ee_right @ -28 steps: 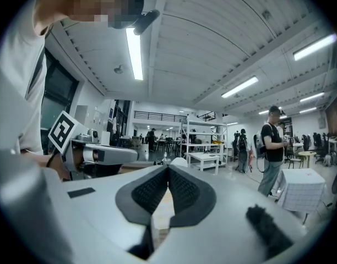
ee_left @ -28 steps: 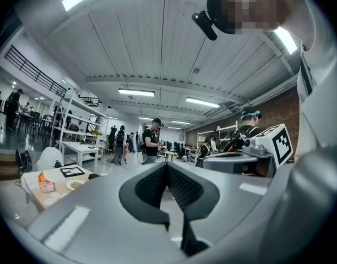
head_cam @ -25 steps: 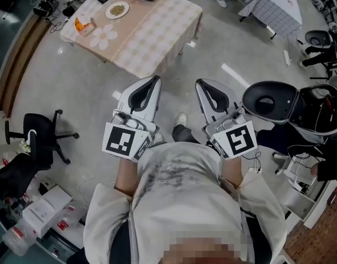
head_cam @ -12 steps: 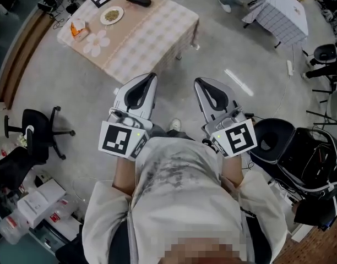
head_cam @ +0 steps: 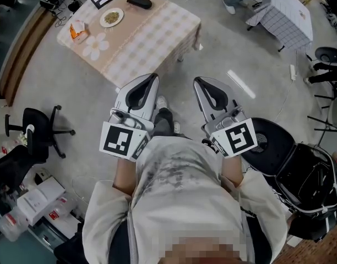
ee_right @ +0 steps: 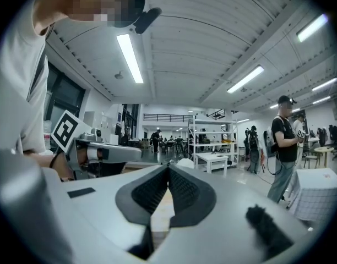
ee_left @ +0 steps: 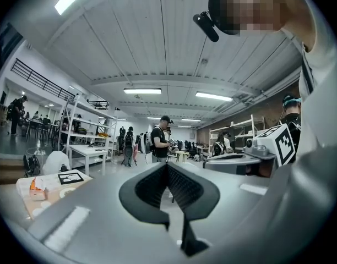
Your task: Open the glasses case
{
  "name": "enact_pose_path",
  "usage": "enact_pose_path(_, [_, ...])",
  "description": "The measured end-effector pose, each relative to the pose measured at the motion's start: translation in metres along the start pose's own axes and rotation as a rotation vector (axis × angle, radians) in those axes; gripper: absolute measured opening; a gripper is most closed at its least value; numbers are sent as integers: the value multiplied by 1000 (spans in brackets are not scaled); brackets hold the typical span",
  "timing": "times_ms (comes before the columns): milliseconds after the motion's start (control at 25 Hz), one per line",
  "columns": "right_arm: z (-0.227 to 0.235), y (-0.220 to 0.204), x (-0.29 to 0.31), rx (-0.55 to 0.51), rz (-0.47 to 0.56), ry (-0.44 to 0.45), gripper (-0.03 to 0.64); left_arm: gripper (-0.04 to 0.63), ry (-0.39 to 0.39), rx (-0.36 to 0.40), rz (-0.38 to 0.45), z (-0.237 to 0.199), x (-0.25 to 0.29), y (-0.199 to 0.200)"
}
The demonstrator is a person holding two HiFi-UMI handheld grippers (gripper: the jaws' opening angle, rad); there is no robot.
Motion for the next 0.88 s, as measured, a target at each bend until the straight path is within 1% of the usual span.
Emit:
enact_pose_path(280, [16, -2, 44, -13, -14, 16, 15, 6, 4, -3, 18, -36, 24, -4])
enact_pose_path(600, [44, 6, 121, -25, -37, 30, 15, 6, 5, -16, 16, -102, 65, 1])
enact_pose_path(880, [56, 12, 182, -35, -53, 47, 15, 6, 22, -27, 24, -156, 84, 5])
Point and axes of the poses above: the fingertips, and each gripper's own axes: x forward along the fingers, z to its right, y out of its top, the point moved 10 cm from there along -x, backward along the fingers, and after that the axes turned 5 degrees about -y, right-handed, at the moved point
